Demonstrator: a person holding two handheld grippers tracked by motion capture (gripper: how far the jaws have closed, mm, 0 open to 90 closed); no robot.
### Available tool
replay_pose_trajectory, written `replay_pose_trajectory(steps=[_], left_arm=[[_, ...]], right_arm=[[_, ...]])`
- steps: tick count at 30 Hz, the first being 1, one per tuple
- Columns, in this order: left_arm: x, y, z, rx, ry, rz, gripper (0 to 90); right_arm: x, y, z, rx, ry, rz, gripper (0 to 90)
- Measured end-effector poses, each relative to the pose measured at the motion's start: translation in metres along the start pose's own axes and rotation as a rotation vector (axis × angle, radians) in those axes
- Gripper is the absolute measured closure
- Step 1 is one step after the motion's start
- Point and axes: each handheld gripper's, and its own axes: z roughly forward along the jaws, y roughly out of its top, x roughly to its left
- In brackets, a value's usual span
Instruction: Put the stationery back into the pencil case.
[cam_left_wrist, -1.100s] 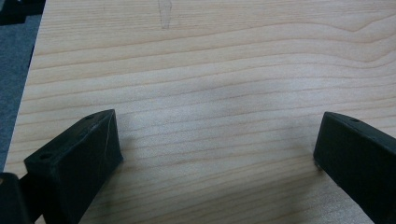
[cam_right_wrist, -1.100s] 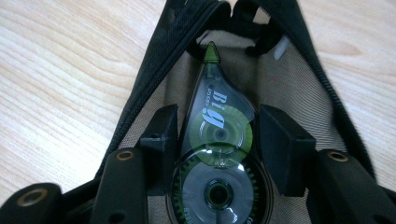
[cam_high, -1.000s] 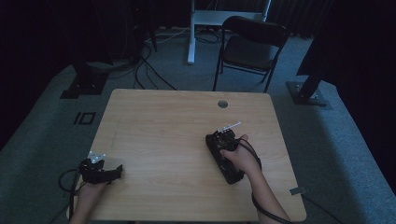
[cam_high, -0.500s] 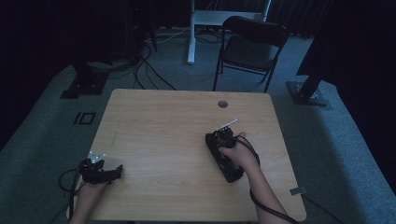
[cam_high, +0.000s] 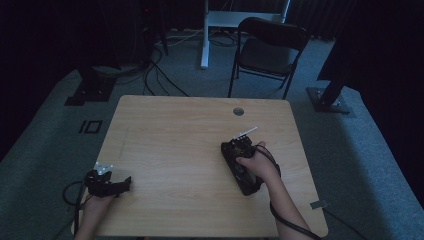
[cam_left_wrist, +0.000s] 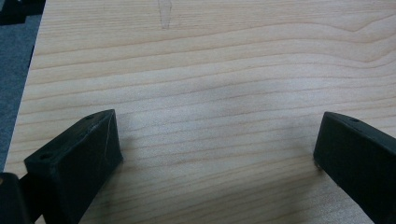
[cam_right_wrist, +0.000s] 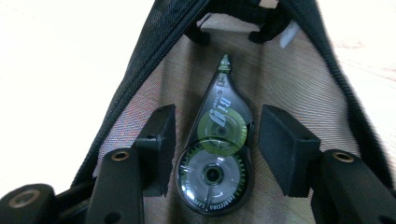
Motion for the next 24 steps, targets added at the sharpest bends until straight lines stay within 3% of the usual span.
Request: replay_pose_trajectory(steps=[11, 24], left_arm=[[0.000, 0.000, 0.000, -0.001, 0.000, 0.000, 0.7], [0.000, 0.000, 0.000, -0.001, 0.000, 0.000, 0.7]], right_arm=[[-0.005, -0.002, -0.023, -0.080, 0.016, 0.005, 45.6], [-0.010, -0.019, -0.048, -0.281, 0.046, -0.011, 40.1]])
